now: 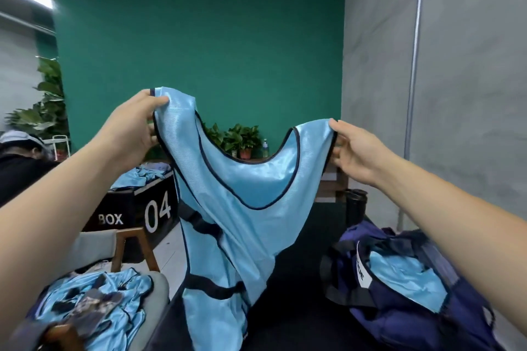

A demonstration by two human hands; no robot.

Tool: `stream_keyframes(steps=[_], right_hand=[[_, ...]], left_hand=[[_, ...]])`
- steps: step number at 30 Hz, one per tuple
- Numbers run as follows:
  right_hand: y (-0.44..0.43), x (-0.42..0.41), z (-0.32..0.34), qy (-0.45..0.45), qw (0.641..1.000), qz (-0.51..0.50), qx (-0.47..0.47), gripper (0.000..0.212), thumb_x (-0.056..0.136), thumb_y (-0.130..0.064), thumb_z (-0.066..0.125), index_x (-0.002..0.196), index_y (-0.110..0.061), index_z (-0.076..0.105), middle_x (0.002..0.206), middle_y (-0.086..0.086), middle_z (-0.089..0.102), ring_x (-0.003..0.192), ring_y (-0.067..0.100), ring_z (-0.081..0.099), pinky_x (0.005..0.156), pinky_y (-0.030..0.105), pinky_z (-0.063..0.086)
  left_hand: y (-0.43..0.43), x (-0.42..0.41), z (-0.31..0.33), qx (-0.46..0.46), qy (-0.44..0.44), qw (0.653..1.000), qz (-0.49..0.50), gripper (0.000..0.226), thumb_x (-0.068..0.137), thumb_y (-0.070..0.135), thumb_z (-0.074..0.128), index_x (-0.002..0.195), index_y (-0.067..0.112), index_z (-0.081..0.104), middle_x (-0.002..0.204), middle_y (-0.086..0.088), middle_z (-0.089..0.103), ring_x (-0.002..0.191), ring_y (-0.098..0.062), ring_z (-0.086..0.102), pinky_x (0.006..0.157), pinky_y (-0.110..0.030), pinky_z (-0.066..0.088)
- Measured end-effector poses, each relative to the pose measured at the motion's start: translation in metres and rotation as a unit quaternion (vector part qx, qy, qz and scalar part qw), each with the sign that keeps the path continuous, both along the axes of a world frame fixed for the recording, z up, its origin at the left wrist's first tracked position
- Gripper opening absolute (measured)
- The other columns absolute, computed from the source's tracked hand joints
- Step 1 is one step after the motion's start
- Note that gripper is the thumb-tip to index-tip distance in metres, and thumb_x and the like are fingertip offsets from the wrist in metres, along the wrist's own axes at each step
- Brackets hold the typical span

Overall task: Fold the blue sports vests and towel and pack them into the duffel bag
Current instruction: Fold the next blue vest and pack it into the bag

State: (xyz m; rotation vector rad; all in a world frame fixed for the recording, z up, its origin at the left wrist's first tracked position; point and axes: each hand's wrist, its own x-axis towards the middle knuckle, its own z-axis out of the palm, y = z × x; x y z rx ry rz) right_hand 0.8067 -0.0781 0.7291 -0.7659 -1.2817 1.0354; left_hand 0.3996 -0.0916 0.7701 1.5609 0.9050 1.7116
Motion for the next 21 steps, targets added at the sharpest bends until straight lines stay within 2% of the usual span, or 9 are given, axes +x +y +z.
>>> stream_keyframes(steps=[5,8,11,14,18,21], right_hand=[[-0.028,0.008,0.039,-0.032,0.998,-0.027,0.051,0.016,0.107,-0.032,0.06,0.119,-0.021,0.063,0.11,0.002,0.071,0.096,0.023,0.063,0.087,0.036,0.047],[-0.047,0.01,0.061,-0.065,0.992,-0.056,0.097,0.026,0.101,-0.028,0.07,0.125,-0.017,0.07,0.118,0.003,0.077,0.101,0.023,0.07,0.093,0.04,0.052],[-0.062,0.013,0.076,-0.095,0.982,-0.082,0.144,0.033,0.096,-0.016,0.076,0.128,-0.02,0.071,0.126,0.004,0.077,0.117,0.031,0.073,0.106,0.049,0.051],[-0.073,0.012,0.083,-0.131,0.973,-0.094,0.164,0.035,0.099,-0.012,0.074,0.131,-0.026,0.069,0.122,0.002,0.079,0.118,0.03,0.073,0.104,0.047,0.054],[-0.078,0.011,0.089,-0.122,0.966,-0.122,0.191,0.029,0.102,-0.008,0.067,0.129,-0.018,0.071,0.118,0.002,0.08,0.11,0.022,0.075,0.094,0.036,0.058],[-0.072,0.015,0.09,-0.094,0.959,-0.175,0.201,0.021,0.103,-0.009,0.067,0.121,-0.012,0.076,0.114,0.006,0.081,0.109,0.023,0.076,0.102,0.038,0.059]], left_hand=[[-0.016,-0.003,0.024,0.016,0.019,1.0,-0.005,0.018,0.103,0.032,0.059,0.113,0.025,0.073,0.112,0.0,0.076,0.081,-0.017,0.067,0.068,-0.032,0.049],[-0.021,-0.01,0.038,0.036,0.02,0.999,0.002,0.03,0.1,0.028,0.066,0.127,0.018,0.072,0.131,-0.005,0.075,0.091,-0.017,0.07,0.081,-0.034,0.05],[-0.031,-0.012,0.047,0.041,0.07,0.996,-0.028,0.044,0.098,0.019,0.074,0.141,0.021,0.062,0.133,0.0,0.074,0.108,-0.015,0.074,0.091,-0.037,0.05],[-0.038,-0.01,0.05,0.014,0.11,0.993,-0.045,0.053,0.095,0.006,0.076,0.141,0.027,0.057,0.13,-0.001,0.076,0.117,-0.021,0.074,0.099,-0.044,0.055],[-0.039,-0.007,0.054,0.004,0.072,0.997,-0.005,0.034,0.095,0.002,0.075,0.128,0.006,0.07,0.124,-0.012,0.077,0.112,-0.026,0.075,0.109,-0.043,0.054],[-0.037,-0.009,0.057,0.011,0.031,0.999,0.023,0.023,0.092,0.007,0.079,0.115,0.001,0.076,0.118,-0.015,0.078,0.097,-0.024,0.074,0.106,-0.041,0.056]])
